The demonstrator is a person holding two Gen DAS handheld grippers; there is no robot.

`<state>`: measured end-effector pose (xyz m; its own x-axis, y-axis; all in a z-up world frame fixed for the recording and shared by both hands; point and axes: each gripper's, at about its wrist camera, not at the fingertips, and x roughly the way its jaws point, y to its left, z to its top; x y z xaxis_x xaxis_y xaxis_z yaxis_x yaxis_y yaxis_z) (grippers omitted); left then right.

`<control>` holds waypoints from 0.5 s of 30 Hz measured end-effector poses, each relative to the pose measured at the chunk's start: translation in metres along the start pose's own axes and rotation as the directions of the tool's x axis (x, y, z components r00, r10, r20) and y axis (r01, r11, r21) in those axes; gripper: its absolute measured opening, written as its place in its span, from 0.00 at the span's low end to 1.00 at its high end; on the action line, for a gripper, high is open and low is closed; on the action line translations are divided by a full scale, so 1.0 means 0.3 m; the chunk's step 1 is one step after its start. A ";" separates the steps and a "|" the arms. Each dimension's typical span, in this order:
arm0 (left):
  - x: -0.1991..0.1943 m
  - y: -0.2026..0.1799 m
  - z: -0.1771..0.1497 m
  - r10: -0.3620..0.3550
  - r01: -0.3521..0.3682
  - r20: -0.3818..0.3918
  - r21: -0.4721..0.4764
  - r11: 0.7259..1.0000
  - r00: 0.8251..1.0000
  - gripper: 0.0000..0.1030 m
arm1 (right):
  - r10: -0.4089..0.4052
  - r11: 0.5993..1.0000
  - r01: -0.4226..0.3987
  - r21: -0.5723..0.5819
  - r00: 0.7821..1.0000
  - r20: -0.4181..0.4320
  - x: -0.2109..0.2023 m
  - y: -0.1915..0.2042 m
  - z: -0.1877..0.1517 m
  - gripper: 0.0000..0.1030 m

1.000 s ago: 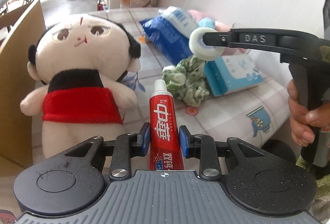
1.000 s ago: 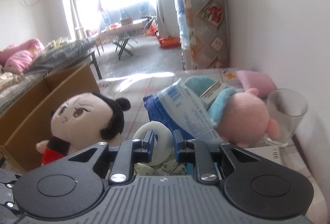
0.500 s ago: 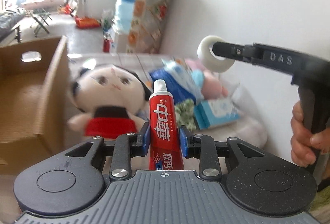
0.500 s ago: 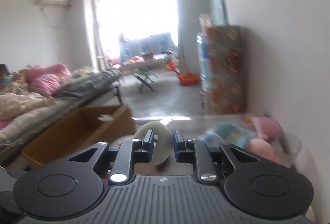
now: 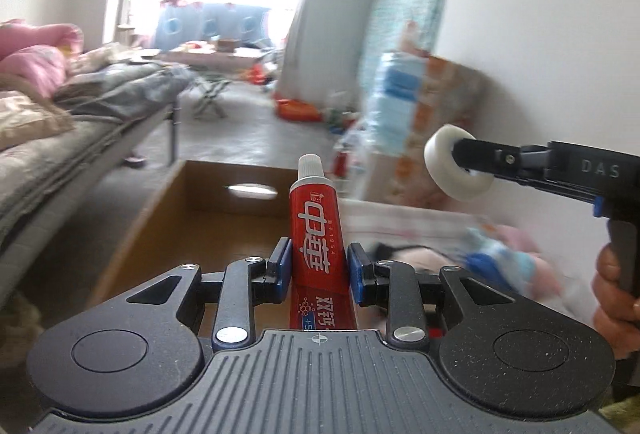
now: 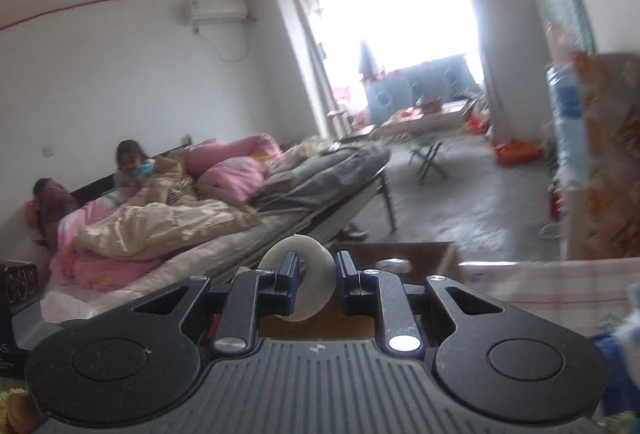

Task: Organize soft objects
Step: 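Carry the toothpaste tube and tape roll over the cardboard box with both tools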

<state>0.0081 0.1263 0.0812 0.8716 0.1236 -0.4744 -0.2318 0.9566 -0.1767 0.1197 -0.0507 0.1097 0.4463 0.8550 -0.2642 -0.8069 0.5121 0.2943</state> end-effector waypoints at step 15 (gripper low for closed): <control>0.674 0.360 0.202 0.234 -0.233 -0.230 0.031 0.972 0.945 0.27 | -0.063 0.984 0.125 0.130 0.914 -0.400 0.884 -0.223 -0.059 0.21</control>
<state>0.1853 0.2705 0.0184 0.6698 0.2800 -0.6877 -0.4150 0.9092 -0.0340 0.2853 0.1403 0.0037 0.3039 0.7165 -0.6279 -0.6875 0.6212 0.3761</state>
